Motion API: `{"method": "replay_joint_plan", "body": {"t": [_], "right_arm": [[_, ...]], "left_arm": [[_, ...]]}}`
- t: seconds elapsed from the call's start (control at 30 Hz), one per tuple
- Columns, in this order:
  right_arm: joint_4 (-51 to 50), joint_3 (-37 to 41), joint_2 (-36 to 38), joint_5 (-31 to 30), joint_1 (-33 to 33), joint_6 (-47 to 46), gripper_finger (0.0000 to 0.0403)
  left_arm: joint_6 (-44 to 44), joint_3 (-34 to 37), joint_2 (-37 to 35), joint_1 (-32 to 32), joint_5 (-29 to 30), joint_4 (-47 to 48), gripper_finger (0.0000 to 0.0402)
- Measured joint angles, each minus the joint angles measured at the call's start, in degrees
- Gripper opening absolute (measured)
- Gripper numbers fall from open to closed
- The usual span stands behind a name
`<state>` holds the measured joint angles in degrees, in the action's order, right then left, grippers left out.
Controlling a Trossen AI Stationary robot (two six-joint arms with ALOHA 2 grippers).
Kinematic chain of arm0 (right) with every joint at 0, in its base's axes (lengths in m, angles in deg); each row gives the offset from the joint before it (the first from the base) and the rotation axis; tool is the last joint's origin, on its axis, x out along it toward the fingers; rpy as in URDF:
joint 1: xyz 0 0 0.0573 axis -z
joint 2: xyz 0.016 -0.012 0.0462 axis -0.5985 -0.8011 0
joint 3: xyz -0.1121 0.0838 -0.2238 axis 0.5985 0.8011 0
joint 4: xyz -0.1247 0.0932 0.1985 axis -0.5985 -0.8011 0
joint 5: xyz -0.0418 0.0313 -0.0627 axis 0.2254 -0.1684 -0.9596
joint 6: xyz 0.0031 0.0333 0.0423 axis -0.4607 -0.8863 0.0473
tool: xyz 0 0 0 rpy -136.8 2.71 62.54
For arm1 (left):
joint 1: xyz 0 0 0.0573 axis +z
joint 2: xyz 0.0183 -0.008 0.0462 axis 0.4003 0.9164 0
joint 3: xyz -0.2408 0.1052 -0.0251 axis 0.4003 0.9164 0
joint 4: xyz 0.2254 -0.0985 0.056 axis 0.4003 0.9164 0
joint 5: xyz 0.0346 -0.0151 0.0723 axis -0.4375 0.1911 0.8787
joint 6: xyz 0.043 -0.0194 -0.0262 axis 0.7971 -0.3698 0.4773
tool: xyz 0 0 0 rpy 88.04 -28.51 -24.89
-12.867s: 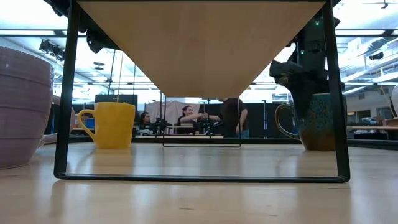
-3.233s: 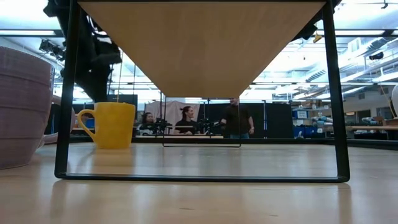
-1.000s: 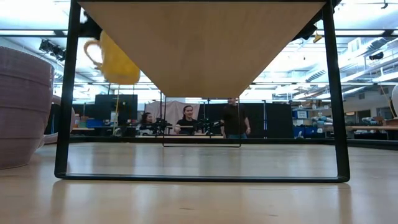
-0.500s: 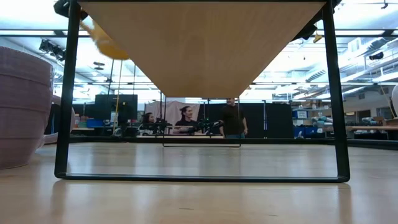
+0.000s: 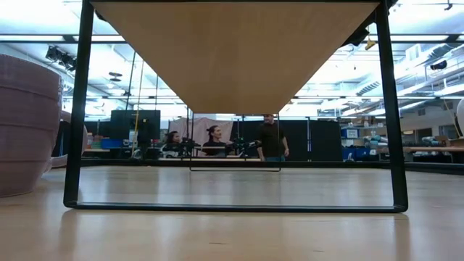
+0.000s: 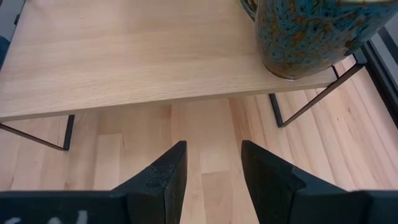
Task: Place coffee mugs
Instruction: Put the yellow mug on the shelf
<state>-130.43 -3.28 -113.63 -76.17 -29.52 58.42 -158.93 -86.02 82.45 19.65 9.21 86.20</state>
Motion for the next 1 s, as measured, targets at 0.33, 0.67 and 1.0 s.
{"method": "replay_joint_plan", "body": {"t": [0.33, 0.67, 1.0], "right_arm": [[0.4, 0.0, 0.0, 0.0, 0.0, 0.0, 0.0158], [0.4, 0.0, 0.0, 0.0, 0.0, 0.8, 0.0158], [0.4, 0.0, 0.0, 0.0, 0.0, 1.1, 0.0158]], "left_arm": [[0.2, 0.0, 4.8, 0.6, 3.8, -1.9, 0.0030], [1.7, 0.0, 5.1, 4.7, 4.9, -2.0, 0.0030], [2.3, 0.0, 5.1, 6.0, 4.8, -2.0, 0.0042]]}}
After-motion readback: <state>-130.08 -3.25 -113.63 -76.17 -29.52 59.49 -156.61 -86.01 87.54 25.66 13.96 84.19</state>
